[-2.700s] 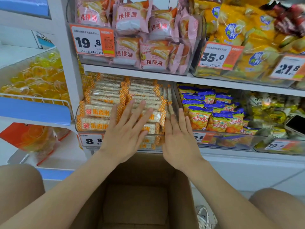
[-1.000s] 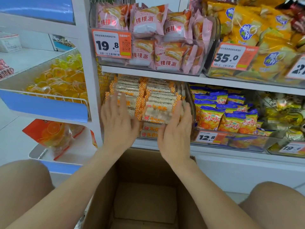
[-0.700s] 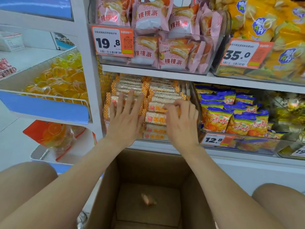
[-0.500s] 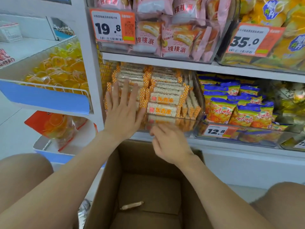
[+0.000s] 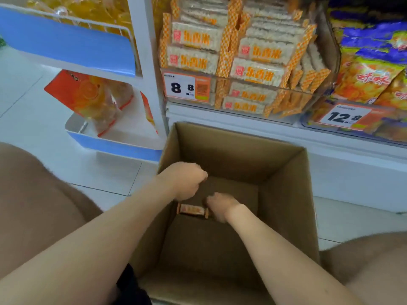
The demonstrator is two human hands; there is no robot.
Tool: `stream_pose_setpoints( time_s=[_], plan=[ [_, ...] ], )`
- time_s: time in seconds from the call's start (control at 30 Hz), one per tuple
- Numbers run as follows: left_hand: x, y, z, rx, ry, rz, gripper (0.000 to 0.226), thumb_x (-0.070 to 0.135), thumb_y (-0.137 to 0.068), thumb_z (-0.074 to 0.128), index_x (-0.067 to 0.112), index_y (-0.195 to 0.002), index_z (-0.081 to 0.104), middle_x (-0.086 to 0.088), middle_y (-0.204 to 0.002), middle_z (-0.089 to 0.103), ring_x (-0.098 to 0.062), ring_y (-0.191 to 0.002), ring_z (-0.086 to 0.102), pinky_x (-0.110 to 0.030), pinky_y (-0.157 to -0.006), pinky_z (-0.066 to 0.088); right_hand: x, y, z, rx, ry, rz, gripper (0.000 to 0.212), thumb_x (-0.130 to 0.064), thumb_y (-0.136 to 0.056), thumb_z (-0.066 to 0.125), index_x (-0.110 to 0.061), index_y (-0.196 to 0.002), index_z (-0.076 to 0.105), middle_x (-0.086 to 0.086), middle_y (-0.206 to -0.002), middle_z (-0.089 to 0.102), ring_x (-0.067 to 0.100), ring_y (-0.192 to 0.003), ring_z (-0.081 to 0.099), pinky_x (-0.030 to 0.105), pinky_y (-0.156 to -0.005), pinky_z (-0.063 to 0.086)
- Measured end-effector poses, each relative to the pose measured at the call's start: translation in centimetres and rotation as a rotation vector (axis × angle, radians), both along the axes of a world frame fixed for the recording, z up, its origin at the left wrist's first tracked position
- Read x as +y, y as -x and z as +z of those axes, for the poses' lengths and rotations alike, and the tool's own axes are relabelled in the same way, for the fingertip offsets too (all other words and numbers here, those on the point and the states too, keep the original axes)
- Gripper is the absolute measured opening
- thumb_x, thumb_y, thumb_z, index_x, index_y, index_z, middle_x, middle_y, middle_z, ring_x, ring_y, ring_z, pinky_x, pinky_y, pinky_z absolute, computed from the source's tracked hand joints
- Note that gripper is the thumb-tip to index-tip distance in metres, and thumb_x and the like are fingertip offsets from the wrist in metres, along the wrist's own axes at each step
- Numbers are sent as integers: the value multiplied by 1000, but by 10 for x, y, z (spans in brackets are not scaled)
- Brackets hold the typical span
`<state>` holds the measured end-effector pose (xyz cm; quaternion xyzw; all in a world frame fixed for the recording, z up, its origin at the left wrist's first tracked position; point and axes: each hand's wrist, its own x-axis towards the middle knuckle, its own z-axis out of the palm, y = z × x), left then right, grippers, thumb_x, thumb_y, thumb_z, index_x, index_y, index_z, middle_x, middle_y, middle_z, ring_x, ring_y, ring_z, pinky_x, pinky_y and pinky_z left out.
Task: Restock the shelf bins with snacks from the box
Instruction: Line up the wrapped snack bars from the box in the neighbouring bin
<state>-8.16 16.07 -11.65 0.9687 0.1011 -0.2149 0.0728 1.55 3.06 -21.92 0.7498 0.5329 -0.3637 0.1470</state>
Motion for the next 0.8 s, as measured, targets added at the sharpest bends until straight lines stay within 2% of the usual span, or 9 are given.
stream_pose_setpoints(
  time_s=[0.07,0.13,0.2,0.27,0.43,0.57,0.67,0.73,0.8],
  plan=[
    [-1,5,-19,139,-36,14,33,14,-104,53,21,-136,59,-5,-125,64,-25,-107,65,-39,-85,56,2,9,-29,23,35,40,46,-15,-102,62,-19,-148,53,13,-144,55,32,-124,61,42,-98,55],
    [-1,4,-33,228,-54,18,28,13,-103,55,19,-130,61,-7,-120,64,-26,-100,66,-38,-76,54,6,16,-56,38,68,71,54,-20,-106,56,-22,-158,42,13,-162,39,36,-141,48,48,-112,46],
    [0,2,-42,242,-36,26,27,14,-103,56,18,-130,60,-7,-118,64,-27,-98,65,-37,-72,50,9,19,-76,31,113,98,61,-22,-108,53,-26,-164,30,11,-170,22,40,-153,28,54,-121,34],
    [0,0,-49,238,-18,28,26,18,-103,57,18,-129,60,-8,-118,64,-28,-97,65,-38,-70,49,9,18,-87,41,128,119,64,-22,-108,50,-31,-165,23,11,-172,16,40,-156,20,55,-124,26],
    [3,-3,-57,211,2,36,25,21,-104,53,20,-128,60,-8,-121,64,-31,-104,67,-40,-77,53,-1,6,-104,-24,-3,30,47,-33,-112,41,-26,-159,36,16,-155,44,39,-141,44,48,-112,40],
    [3,-3,-57,190,41,49,34,19,-106,47,21,-139,55,-8,-125,62,-31,-106,66,-42,-81,55,-6,-8,-107,-159,-33,-125,50,-21,-104,55,-19,-153,42,16,-136,62,37,-129,56,45,-108,42],
    [2,-4,-56,151,44,43,29,19,-107,46,21,-134,57,-7,-122,63,-30,-102,65,-40,-77,54,-12,-11,-107,-223,-47,-224,38,-11,-103,56,-15,-140,58,13,-129,67,33,-124,61,43,-105,47],
    [2,-4,-55,146,48,46,28,19,-106,46,20,-132,58,-7,-121,63,-30,-102,65,-39,-76,52,-13,-11,-109,-210,-63,-323,47,-5,-100,60,-13,-145,51,14,-132,65,33,-124,63,42,-101,51],
    [2,-6,-55,138,47,55,29,18,-106,47,20,-133,58,-7,-121,63,-30,-103,65,-38,-75,50,-13,-12,-109,-132,-96,-496,67,-2,-95,67,-10,-154,36,17,-137,60,35,-126,61,44,-100,52]
  ],
)
